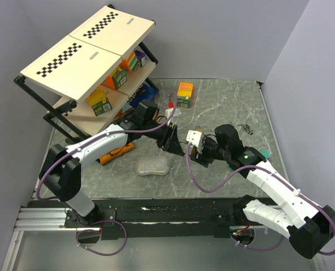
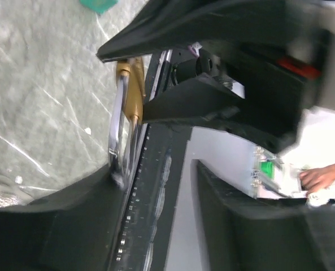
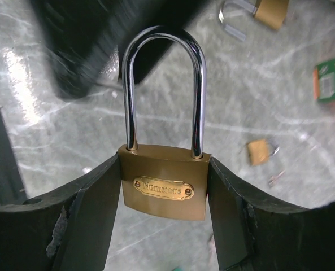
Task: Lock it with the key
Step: Place the lock at the center of the board.
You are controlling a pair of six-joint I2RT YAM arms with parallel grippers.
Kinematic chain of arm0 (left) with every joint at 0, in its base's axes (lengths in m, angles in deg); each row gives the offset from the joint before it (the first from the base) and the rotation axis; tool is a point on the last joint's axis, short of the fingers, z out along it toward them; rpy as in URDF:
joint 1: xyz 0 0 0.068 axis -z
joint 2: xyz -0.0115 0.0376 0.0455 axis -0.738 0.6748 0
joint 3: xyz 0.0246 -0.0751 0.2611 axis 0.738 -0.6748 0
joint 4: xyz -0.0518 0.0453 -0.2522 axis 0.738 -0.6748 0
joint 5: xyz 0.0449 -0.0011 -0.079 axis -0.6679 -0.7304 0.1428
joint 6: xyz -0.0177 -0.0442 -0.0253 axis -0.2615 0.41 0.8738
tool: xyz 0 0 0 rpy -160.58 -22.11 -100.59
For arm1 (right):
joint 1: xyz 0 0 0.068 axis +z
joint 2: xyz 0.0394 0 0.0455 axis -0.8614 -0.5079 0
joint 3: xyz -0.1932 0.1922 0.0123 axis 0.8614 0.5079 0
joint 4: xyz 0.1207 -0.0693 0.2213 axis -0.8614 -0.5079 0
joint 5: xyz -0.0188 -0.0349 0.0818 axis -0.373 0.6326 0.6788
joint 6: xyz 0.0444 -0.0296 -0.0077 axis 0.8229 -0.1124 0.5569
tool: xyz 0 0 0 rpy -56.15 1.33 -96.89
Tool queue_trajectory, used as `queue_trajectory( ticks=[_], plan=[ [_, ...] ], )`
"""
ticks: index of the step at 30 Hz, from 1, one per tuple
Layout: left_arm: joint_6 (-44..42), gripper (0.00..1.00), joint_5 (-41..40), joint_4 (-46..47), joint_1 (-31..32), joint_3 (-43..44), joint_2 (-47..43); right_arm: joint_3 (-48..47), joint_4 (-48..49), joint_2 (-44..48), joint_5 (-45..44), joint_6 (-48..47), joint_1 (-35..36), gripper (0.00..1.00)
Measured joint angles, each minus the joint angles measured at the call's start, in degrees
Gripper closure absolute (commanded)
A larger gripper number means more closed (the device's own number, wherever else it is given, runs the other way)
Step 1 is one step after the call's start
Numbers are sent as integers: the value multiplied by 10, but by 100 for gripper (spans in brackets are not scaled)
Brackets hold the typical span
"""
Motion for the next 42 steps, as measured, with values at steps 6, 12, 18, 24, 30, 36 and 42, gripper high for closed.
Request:
queue_trajectory(
  ticks=[6, 12, 18, 24, 30, 36, 42],
  plan=[
    [-23, 12, -26, 15, -21, -19, -58, 4, -31, -6, 7, 76, -56, 68],
    [-48, 1, -94, 36, -35, -47, -132, 4, -54, -80, -21, 203, -145, 77],
    [-59, 4, -162, 30, -43, -44, -136, -8, -70, -170, -46, 314, -165, 75],
    [-68, 4, -192, 26, -66, -44, -138, -13, -53, -223, -63, 395, -167, 73],
    [-79, 4, -193, 22, -80, -44, -146, -14, -18, -266, -94, 450, -177, 71],
    [-94, 4, -198, 17, -80, -44, -146, -26, 10, -324, -131, 483, -188, 67],
    [-105, 4, -208, 18, -82, -44, -146, -50, 21, -367, -154, 504, -189, 55]
  ],
)
